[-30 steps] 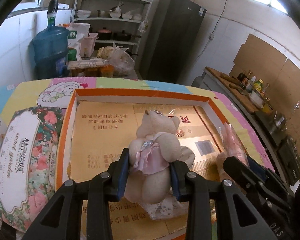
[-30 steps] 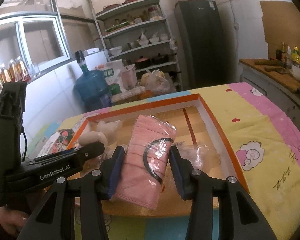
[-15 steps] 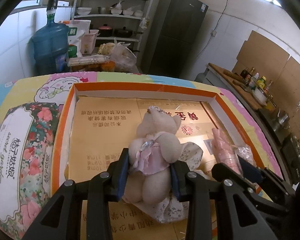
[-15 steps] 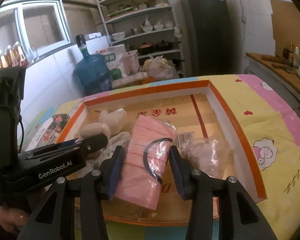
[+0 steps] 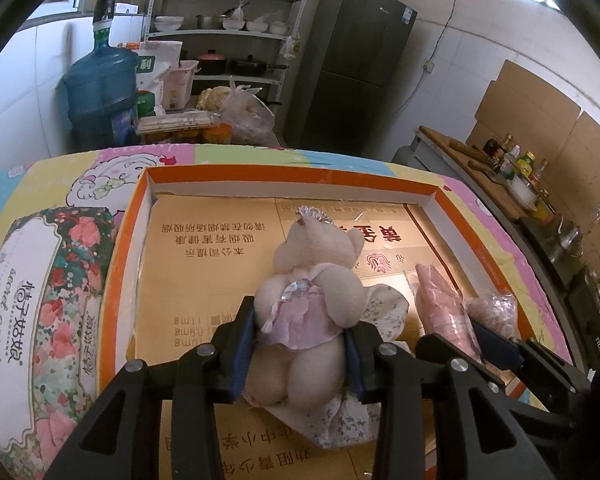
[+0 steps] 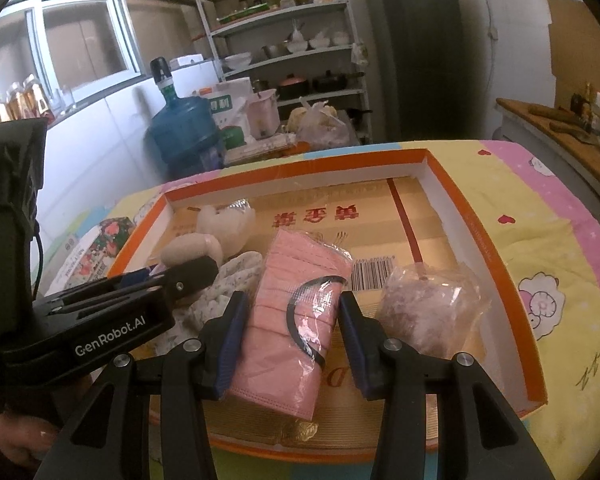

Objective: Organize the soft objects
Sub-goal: 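Open the left gripper to release the teddy bear while the right gripper releases the pink wrapped towel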

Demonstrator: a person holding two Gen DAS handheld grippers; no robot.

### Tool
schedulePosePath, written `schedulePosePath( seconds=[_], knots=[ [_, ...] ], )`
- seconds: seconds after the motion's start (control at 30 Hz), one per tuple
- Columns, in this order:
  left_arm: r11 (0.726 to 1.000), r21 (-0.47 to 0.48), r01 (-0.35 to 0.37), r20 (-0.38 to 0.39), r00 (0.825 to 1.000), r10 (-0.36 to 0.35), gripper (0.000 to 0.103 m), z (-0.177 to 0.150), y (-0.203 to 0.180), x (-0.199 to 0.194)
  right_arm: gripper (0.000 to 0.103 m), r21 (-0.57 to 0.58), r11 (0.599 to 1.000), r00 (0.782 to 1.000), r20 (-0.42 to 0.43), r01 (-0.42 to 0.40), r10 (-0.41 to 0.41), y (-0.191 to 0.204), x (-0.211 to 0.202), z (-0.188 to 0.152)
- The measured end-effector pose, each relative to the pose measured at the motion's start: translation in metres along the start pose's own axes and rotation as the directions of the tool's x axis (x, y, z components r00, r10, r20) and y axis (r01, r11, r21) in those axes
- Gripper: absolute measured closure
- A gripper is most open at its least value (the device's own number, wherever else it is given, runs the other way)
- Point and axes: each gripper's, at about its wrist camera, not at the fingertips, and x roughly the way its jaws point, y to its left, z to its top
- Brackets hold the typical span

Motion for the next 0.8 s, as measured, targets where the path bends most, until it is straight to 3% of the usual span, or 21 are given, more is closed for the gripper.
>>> schedulePosePath(
  seconds=[0.43,0.63,0.8],
  knots=[
    [1.0,-0.022,0.013,-0.019,1.0,-0.013,0.051,-0.001,0.003,0.0,0.051,0.028,1.0,1.0,-0.01,0.0,0.0,-0.006,0.0,-0.001],
    [1.0,-0.022,0.015,0.019,1.0,-0.015,0.038,0.0,0.002,-0.014,0.037,0.041,0.999,1.0,0.023,0.005,-0.006,-0.008,-0.011,-0.001],
    [1.0,-0.003,0.008,0.045,0.999,-0.007,0.034,0.001,-0.005,-0.025,0.036,0.035,0.999,0.999,0.048,0.011,-0.013,-0.005,-0.022,-0.002]
  ],
)
